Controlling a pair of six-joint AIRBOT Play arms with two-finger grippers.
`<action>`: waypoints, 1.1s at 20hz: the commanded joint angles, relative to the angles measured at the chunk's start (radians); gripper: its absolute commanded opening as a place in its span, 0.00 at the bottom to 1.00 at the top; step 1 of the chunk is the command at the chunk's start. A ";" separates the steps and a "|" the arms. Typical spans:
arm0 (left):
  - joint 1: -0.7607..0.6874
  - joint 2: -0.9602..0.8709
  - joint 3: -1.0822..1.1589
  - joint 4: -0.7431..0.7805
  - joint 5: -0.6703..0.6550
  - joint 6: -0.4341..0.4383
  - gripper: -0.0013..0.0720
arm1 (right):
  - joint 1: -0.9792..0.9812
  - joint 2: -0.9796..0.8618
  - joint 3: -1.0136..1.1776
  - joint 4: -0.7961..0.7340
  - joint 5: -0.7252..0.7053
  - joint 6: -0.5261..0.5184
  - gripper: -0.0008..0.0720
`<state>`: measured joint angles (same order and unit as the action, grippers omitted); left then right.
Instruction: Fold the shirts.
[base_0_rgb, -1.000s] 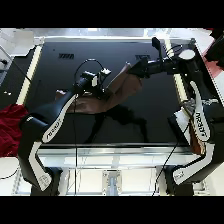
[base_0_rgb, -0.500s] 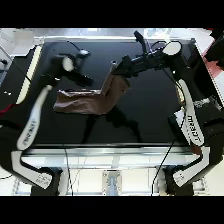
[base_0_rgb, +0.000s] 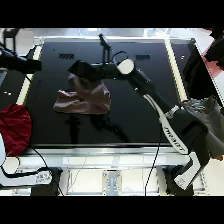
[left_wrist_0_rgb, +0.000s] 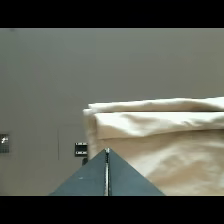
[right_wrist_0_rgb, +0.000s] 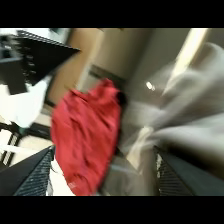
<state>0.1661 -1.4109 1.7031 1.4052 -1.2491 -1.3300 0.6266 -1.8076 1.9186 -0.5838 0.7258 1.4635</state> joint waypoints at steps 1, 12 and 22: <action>0.064 0.020 0.000 -0.008 -0.002 0.003 0.03 | 0.077 -0.010 0.071 -0.019 -0.084 -0.008 0.96; 0.066 0.018 0.000 -0.085 -0.001 0.003 0.04 | -0.268 0.075 0.017 -0.583 0.454 0.182 0.78; 0.066 0.018 0.000 -0.090 -0.001 0.004 0.03 | -0.285 -0.286 -0.113 -0.056 0.415 0.273 0.97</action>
<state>0.2314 -1.3926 1.7027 1.3182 -1.2503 -1.3273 0.3431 -2.0014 1.8164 -0.8185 1.1355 1.7256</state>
